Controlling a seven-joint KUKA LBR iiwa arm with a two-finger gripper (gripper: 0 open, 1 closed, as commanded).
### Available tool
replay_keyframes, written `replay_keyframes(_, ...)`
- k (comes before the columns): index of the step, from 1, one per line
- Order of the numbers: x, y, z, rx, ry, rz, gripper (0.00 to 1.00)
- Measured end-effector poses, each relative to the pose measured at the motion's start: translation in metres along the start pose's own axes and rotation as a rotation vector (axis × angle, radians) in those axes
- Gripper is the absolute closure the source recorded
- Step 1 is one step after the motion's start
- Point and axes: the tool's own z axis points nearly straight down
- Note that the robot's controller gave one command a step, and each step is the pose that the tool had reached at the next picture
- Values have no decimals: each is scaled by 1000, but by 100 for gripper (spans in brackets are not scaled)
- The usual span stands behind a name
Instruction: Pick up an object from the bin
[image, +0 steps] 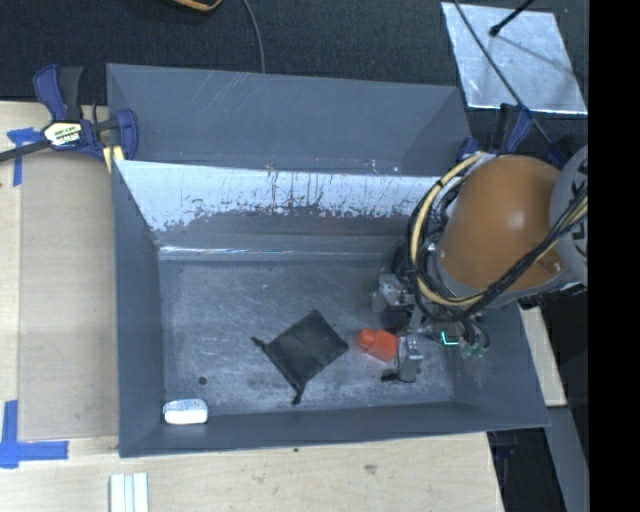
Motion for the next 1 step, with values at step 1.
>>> replay_keyframes(1, -37, 41, 103, -1, -3, 391, 0)
